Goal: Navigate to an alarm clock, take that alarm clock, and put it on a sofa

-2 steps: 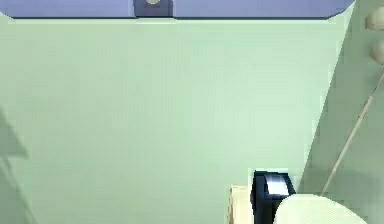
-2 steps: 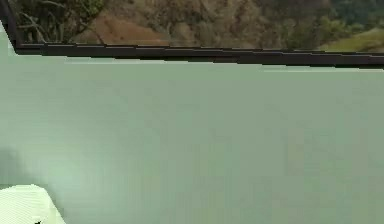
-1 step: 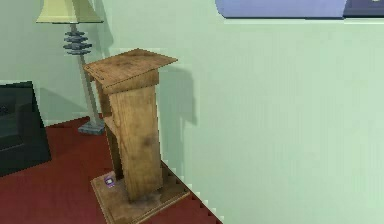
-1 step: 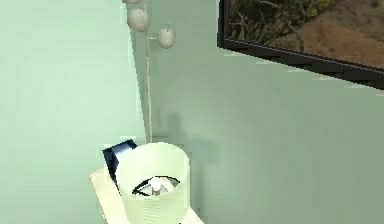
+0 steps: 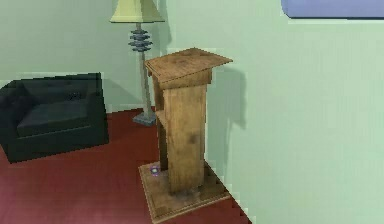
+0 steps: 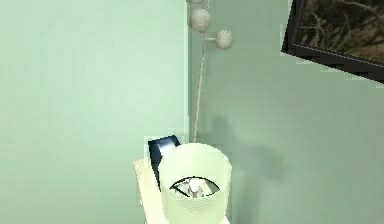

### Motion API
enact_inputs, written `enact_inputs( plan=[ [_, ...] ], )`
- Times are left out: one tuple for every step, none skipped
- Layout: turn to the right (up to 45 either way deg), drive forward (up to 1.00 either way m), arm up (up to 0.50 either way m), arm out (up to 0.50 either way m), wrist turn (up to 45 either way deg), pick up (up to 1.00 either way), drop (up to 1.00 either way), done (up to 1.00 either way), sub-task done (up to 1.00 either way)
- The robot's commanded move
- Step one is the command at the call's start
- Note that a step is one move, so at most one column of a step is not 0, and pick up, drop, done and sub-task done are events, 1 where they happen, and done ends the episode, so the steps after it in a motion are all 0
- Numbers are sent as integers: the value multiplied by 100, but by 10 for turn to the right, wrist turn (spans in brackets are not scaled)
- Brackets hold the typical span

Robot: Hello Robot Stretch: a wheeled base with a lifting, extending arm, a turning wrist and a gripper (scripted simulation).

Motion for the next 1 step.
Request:
enact_inputs(
  plan=[
    [0,0,50,0,0,0,0,0,0]
  ],
)
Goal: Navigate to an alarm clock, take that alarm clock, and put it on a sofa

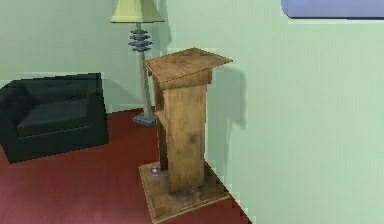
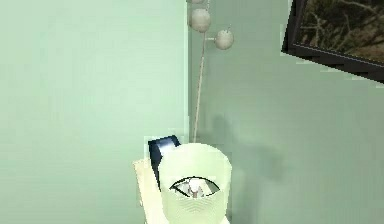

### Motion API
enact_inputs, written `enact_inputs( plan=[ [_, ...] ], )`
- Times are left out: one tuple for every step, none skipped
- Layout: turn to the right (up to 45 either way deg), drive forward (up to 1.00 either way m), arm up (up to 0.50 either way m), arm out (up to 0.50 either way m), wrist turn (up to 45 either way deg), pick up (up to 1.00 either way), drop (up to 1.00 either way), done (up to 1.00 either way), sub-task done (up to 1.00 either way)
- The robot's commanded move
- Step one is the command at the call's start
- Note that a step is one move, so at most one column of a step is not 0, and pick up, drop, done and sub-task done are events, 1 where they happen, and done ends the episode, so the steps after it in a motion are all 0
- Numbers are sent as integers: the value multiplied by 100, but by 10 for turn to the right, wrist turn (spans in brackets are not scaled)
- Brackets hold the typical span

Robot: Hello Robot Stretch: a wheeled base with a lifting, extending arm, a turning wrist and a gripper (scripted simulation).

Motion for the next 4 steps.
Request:
enact_inputs(
  plan=[
    [0,0,28,0,0,0,0,0,0],
    [0,0,0,30,0,0,0,0,0],
    [0,0,0,0,450,0,0,0,0],
    [0,0,0,0,450,0,0,0,0]
  ],
)
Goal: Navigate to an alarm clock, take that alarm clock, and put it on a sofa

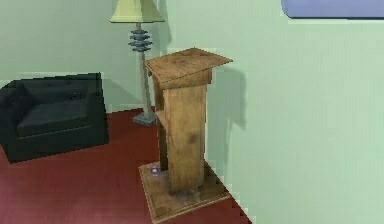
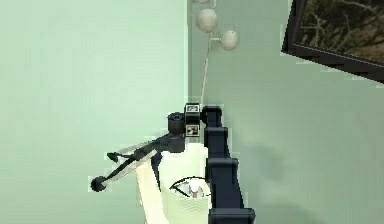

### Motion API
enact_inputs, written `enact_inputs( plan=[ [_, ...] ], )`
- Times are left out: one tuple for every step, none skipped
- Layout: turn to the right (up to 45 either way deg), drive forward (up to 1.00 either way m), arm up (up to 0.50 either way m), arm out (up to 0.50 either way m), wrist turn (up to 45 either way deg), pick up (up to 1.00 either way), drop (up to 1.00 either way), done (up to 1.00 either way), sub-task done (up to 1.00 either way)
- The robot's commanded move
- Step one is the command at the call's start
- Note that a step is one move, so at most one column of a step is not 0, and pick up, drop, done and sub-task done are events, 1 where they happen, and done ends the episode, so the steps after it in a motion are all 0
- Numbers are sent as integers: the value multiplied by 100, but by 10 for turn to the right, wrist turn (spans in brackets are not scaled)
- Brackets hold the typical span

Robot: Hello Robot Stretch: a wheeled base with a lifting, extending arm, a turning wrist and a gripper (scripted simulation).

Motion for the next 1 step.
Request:
enact_inputs(
  plan=[
    [0,0,0,0,450,0,0,0,0]
  ],
)
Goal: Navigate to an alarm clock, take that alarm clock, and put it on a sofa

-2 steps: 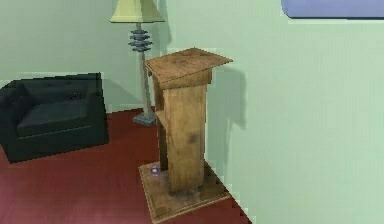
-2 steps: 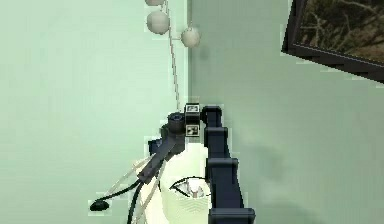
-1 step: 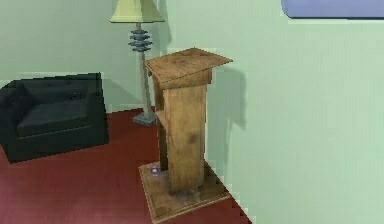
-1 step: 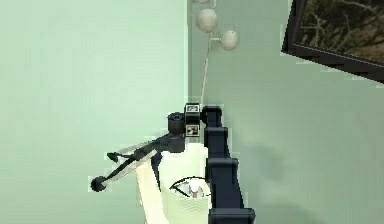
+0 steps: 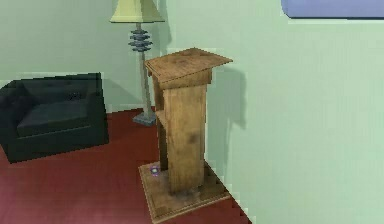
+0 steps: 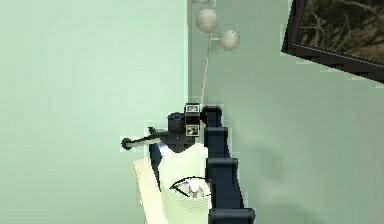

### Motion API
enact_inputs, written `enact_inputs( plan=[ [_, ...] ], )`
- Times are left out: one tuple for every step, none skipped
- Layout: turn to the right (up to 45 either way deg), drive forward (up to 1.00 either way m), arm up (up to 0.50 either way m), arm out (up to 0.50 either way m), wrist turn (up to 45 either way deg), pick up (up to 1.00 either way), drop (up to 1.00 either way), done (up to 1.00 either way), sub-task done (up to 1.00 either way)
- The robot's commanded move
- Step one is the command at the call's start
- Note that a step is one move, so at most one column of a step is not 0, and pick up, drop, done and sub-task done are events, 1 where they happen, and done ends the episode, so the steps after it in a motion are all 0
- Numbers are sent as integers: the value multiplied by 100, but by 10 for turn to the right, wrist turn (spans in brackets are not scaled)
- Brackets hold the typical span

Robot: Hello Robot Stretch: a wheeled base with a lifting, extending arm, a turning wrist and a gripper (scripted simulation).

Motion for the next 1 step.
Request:
enact_inputs(
  plan=[
    [0,0,0,0,120,0,0,0,0]
  ],
)
